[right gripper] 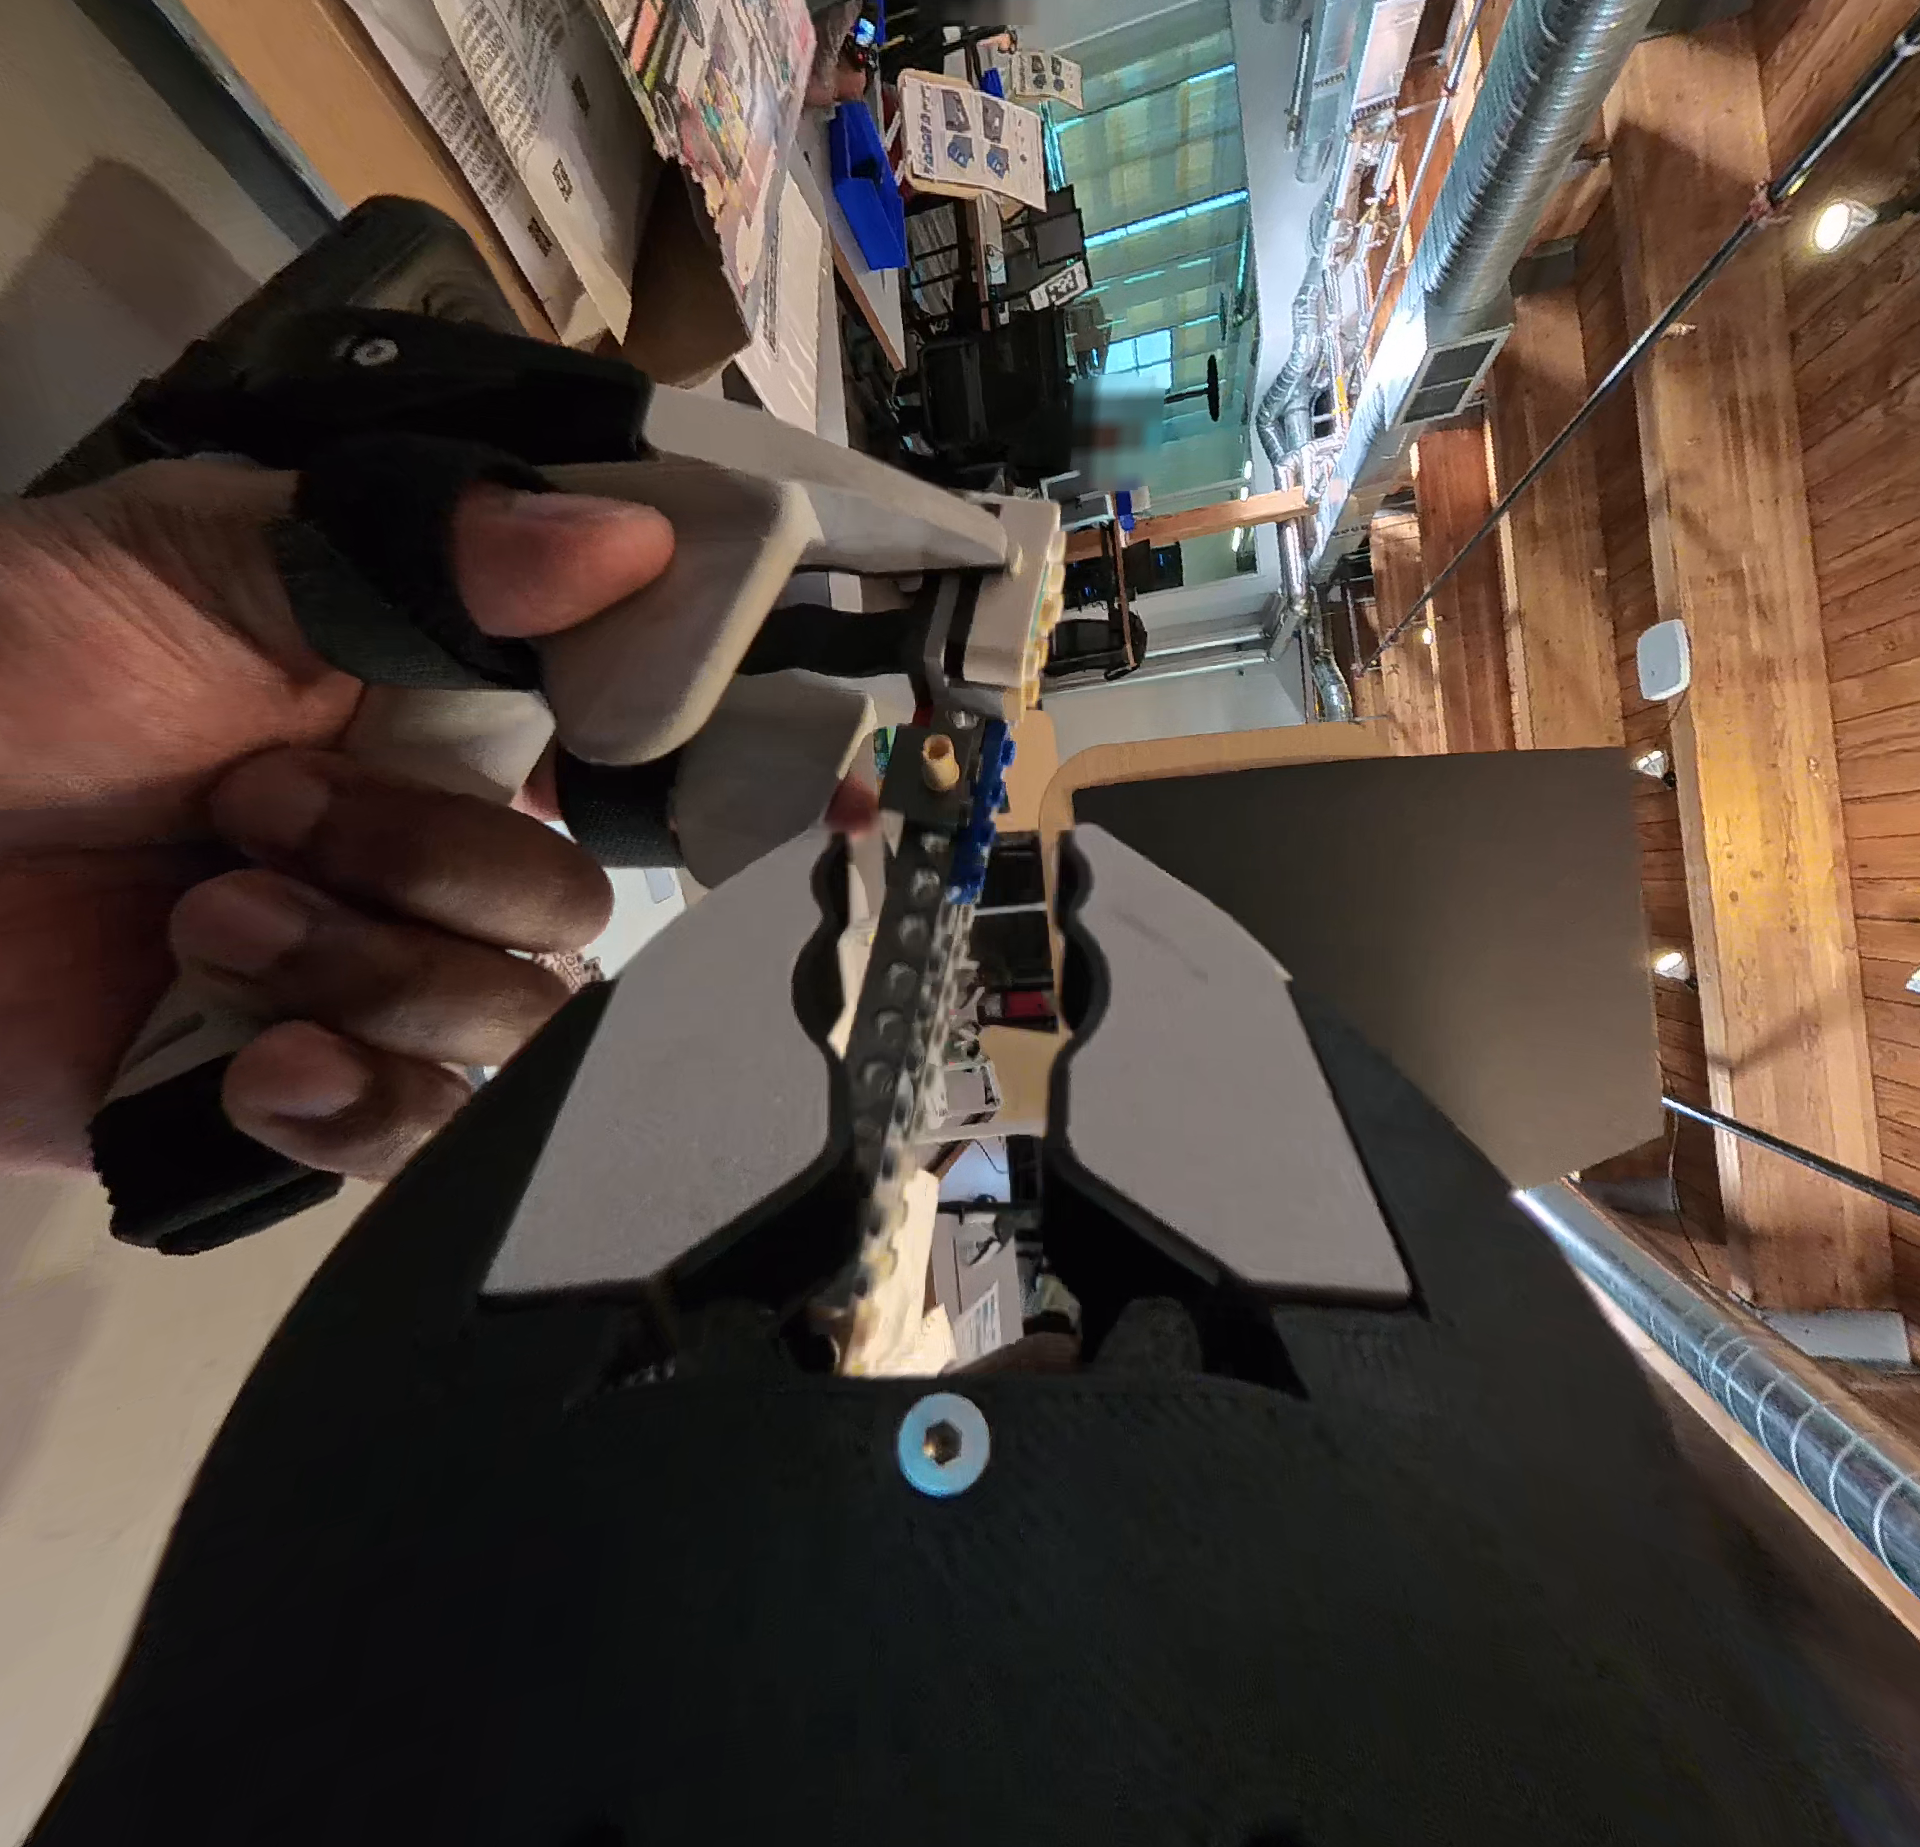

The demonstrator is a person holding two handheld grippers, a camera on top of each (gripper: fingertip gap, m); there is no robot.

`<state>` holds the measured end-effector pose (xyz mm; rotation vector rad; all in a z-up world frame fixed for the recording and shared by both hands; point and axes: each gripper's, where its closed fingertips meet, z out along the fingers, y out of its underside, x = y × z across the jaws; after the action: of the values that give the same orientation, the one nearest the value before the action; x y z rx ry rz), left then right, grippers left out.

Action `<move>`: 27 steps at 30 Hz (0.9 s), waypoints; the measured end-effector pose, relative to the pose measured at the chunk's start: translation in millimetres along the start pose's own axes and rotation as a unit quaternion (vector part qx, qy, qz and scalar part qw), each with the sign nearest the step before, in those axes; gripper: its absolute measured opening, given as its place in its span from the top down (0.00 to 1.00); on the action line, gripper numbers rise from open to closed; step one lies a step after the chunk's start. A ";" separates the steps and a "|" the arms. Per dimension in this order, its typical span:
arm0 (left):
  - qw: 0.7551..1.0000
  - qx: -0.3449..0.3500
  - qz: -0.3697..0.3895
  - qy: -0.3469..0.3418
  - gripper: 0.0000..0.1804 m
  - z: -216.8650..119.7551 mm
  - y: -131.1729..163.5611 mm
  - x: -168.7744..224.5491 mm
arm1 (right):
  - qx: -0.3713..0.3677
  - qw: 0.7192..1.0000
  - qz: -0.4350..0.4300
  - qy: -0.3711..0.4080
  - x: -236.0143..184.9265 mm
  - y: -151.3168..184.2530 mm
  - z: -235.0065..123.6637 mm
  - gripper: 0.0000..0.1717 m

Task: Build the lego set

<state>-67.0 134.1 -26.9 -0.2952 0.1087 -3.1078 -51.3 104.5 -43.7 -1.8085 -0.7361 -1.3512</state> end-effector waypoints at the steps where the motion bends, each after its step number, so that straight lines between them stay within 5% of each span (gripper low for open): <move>1: 1.000 0.013 -0.003 -0.004 0.86 -2.1 -4.1 -1.8 | -0.006 1.000 0.006 0.002 -1.1 2.1 -0.5 0.73; 27: 0.999 -0.027 -0.001 -0.024 0.86 0.7 7.5 -7.8 | -0.022 0.997 0.072 -0.034 -18.5 0.4 3.6 0.81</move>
<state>-59.1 126.7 -28.2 -0.3706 0.1933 -3.1004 -54.2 107.0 -62.2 -1.9107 -0.6037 -1.2263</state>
